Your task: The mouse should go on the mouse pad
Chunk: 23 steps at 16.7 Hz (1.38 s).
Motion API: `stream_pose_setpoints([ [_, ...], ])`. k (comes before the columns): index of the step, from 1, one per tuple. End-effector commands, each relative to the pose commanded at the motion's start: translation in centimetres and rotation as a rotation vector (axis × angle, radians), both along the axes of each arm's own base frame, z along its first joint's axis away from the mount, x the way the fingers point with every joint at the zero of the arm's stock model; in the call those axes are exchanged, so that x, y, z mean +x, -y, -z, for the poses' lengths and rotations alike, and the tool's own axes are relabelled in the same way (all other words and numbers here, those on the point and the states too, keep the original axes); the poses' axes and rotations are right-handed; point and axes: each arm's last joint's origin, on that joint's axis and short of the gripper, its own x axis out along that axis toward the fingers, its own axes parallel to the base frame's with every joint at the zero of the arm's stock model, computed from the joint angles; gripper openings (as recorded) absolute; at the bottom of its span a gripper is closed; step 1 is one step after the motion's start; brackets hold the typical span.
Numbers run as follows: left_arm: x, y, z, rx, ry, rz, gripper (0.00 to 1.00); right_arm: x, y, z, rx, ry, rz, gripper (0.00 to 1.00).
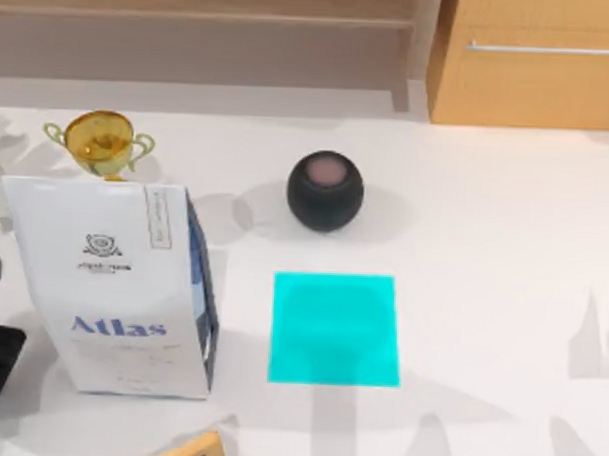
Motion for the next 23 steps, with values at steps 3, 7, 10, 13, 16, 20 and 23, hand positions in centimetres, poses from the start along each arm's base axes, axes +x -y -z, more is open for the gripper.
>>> stream_pose_setpoints([
  [3,0.0,0.0,0.0,0.000,0.000,0.000,0.00,0.0,0.0,0.0,0.000,0.000,0.000,1.00],
  [7,0.0,0.0,0.0,0.000,0.000,0.000,0.00,0.0,0.0,0.0,0.000,0.000,0.000,1.00],
  [10,0.4,-0.1,-2.5,-0.002,0.042,-0.001,0.00,0.0,0.0,0.0,0.000,0.000,0.000,1.00],
  [13,0.9,-0.4,-4.8,-0.001,0.043,-0.008,0.00,0.0,0.0,0.0,0.000,0.000,0.000,1.00],
  [16,0.7,-0.4,-8.0,-0.008,0.010,-0.008,0.00,0.0,0.0,0.0,0.000,0.000,0.000,1.00],
  [20,0.3,-0.1,-11.8,-0.005,0.034,-0.002,0.00,0.0,0.0,0.0,0.000,0.000,0.000,1.00],
  [23,0.2,-0.1,-12.1,-0.004,0.039,-0.001,0.00,0.0,0.0,0.0,0.000,0.000,0.000,1.00],
])
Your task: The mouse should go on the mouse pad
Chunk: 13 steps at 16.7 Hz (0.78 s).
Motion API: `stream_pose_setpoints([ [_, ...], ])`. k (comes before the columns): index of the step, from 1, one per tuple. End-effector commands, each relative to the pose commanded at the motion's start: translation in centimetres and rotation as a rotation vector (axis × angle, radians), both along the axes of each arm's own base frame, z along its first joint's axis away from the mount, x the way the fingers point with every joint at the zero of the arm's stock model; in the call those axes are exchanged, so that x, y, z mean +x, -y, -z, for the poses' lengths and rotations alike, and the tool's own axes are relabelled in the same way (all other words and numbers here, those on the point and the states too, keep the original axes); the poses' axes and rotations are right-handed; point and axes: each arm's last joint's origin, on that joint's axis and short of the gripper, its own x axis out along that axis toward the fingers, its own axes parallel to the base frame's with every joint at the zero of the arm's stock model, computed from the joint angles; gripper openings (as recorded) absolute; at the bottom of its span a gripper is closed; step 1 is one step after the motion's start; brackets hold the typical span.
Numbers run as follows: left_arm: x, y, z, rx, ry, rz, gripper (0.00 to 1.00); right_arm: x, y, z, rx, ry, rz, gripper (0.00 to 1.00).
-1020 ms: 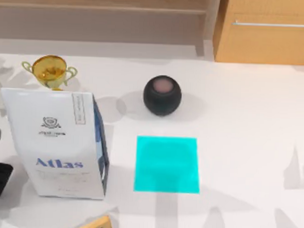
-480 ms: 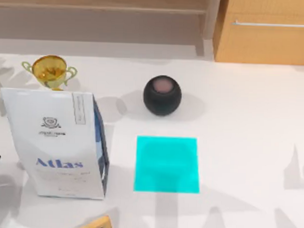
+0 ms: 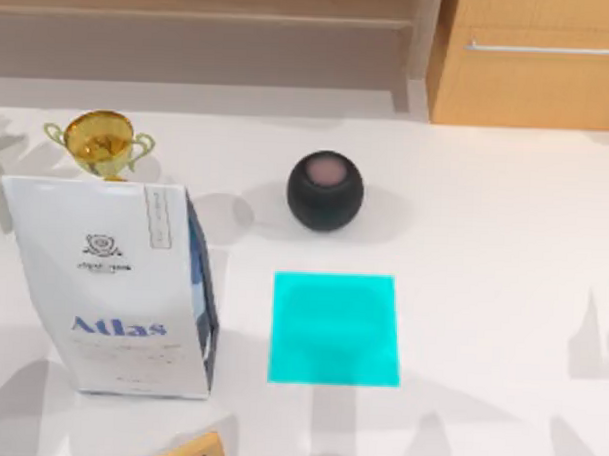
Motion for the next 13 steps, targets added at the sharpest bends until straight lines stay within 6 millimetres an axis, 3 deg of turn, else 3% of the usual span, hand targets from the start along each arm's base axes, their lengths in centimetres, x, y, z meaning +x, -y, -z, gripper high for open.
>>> stream_pose_setpoints([
  [3,0.1,-0.1,0.0,0.001,0.003,0.009,0.00,0.0,0.0,0.0,0.000,0.000,0.000,1.00],
  [6,1.1,-0.1,-1.3,0.012,0.062,0.103,0.00,0.0,0.0,0.0,0.000,0.000,0.000,1.00],
  [13,5.7,1.4,-7.7,0.113,0.315,0.657,0.00,0.0,0.0,0.0,0.000,0.000,0.000,1.00],
])
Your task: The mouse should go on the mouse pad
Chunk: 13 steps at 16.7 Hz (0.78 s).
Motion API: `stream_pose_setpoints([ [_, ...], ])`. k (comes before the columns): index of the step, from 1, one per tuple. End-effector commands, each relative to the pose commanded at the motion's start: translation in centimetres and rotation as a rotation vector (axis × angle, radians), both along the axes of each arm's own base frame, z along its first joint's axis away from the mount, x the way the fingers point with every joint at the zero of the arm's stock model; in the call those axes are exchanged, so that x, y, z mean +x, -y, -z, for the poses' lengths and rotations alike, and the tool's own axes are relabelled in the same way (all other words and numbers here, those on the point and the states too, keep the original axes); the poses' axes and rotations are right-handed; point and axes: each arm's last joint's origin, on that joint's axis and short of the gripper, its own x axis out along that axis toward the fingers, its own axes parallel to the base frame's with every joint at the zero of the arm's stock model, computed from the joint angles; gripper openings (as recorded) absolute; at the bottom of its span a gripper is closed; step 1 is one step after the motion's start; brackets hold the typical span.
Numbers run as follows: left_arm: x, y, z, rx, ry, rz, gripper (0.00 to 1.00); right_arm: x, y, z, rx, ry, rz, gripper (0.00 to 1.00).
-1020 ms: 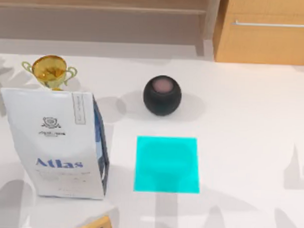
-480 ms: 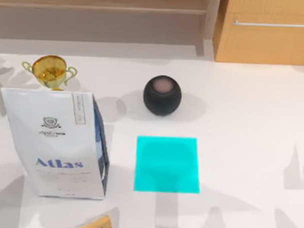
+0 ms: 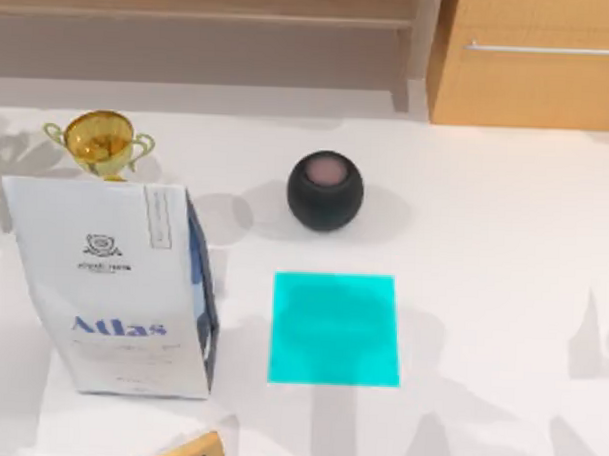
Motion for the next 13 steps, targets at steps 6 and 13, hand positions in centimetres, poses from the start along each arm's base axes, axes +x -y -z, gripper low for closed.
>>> stream_pose_setpoints([
  [6,4.4,6.0,-3.6,0.186,0.161,0.675,0.00,0.0,0.0,0.0,0.000,0.000,0.000,1.00],
  [13,6.8,19.6,-0.1,0.352,0.149,1.520,0.00,0.0,0.0,0.0,0.000,0.000,0.000,1.00],
])
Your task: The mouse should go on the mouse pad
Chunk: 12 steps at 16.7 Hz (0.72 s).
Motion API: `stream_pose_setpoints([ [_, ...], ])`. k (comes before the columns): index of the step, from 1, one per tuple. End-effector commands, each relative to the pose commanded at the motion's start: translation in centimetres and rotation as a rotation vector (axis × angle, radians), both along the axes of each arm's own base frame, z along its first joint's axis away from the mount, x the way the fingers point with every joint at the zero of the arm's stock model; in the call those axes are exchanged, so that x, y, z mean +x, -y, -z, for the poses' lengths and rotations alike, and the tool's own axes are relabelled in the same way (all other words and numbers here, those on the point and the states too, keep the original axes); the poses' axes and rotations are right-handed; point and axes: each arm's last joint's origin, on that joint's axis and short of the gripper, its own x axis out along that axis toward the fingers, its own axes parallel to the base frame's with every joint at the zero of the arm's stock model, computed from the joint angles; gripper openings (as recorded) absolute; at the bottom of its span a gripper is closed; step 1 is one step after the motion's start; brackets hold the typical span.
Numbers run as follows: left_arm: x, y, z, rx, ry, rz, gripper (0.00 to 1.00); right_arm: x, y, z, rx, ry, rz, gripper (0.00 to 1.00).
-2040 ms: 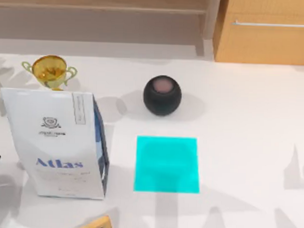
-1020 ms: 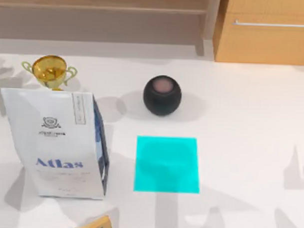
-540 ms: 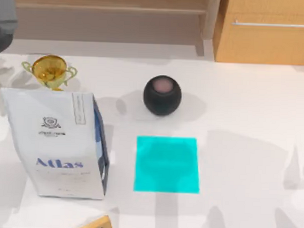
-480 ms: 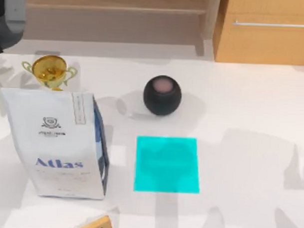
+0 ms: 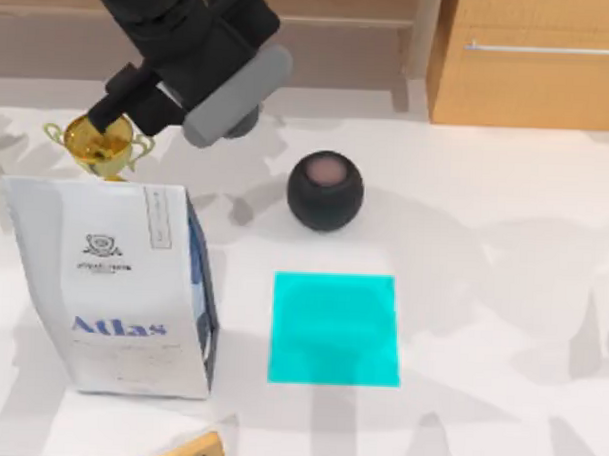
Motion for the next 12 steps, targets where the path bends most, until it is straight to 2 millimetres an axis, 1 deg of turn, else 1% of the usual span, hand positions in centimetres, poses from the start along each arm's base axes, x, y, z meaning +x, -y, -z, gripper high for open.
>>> stream_pose_setpoints([
  [3,-1.3,6.2,3.4,0.105,-0.054,0.304,0.00,0.0,0.0,0.0,0.000,0.000,0.000,1.00],
  [5,-2.8,9.5,6.0,0.173,-0.107,0.470,0.00,0.0,0.0,0.0,0.000,0.000,0.000,1.00],
  [6,-3.6,10.8,7.2,0.205,-0.136,0.540,0.00,0.0,0.0,0.0,0.000,0.000,0.000,1.00],
  [8,-5.1,12.5,9.2,0.261,-0.194,0.645,0.00,0.0,0.0,0.0,0.000,0.000,0.000,1.00],
  [9,-5.6,13.0,10.0,0.282,-0.220,0.675,0.00,0.0,0.0,0.0,0.000,0.000,0.000,1.00],
  [10,-5.9,13.2,10.5,0.296,-0.237,0.692,0.00,0.0,0.0,0.0,0.000,0.000,0.000,1.00],
  [12,-6.0,13.2,10.7,0.301,-0.243,0.698,0.00,0.0,0.0,0.0,0.000,0.000,0.000,1.00],
])
